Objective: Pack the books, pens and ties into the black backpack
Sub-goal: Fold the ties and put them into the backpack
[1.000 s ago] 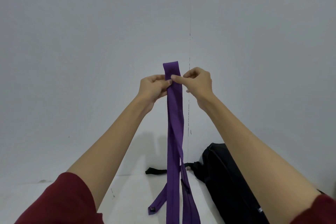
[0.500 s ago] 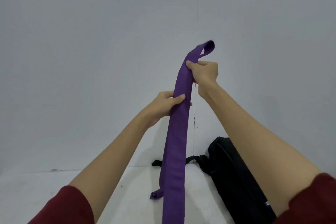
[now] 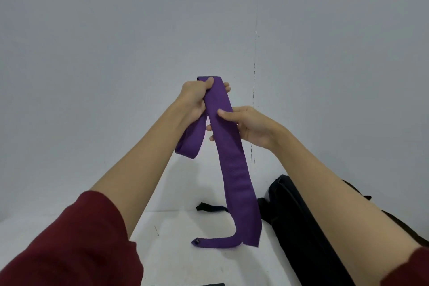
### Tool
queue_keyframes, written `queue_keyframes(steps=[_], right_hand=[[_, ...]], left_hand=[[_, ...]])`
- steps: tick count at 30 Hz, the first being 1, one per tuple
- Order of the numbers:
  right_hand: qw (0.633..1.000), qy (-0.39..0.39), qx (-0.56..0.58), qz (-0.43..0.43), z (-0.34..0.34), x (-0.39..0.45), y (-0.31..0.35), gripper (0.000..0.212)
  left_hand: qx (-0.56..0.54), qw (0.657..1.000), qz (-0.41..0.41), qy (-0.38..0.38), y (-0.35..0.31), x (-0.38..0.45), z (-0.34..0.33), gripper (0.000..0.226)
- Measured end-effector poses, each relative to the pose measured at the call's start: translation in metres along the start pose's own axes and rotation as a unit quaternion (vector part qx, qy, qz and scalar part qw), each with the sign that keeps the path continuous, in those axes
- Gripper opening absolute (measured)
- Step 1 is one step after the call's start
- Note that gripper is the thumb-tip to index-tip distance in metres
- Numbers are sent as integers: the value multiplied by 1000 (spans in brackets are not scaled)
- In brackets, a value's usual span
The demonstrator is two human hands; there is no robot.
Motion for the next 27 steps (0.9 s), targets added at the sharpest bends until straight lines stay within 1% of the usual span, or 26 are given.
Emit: queue_keyframes(steps=[1,2,4,7,10,12,13,16,19,21,22,24,25,27], right_hand=[[1000,-9,27,3,0,1,2,25],[999,-21,49,4,1,1,5,22],[997,-37,70,5,2,2,9,22],[997,-39,66,9,-3,3,10,22],[991,-84,93,45,0,7,22,22],[984,-120,116,68,8,13,36,19],[982,-128,123,72,11,15,43,18],[985,-116,109,63,13,18,47,22],[992,-95,70,33,5,15,28,30],[991,-109,70,18,3,13,11,23],[989,-141,51,20,6,12,3,20],[975,-215,-53,35,17,8,-11,31],[965,-230,-117,47,19,6,-15,38],[946,-207,-240,67,16,1,-20,44]], left_hand=[[2,1000,5,4,-2,2,1,26],[7,1000,13,10,-1,3,3,25],[20,999,28,23,3,2,7,25],[57,996,34,53,11,-2,9,31],[81,991,39,96,18,-8,6,50],[63,988,69,127,29,-11,6,62],[45,986,80,138,34,-12,6,63],[4,984,99,145,45,-11,9,58],[-21,991,84,104,37,-9,9,51],[-16,996,55,76,28,-2,11,38],[-15,997,50,63,25,2,13,33],[-31,997,62,40,23,5,18,29],[-37,996,72,35,24,6,20,27],[-31,995,89,31,28,5,23,25]])
Point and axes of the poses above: each hand's wrist, its own x-axis towards the middle knuckle, its own z-axis out of the back of the hand, y = z × x, the point moved 7 cm from there along x, towards the middle knuckle, and after that the axes turned 9 degrees about -y, right-handed, at the moved point
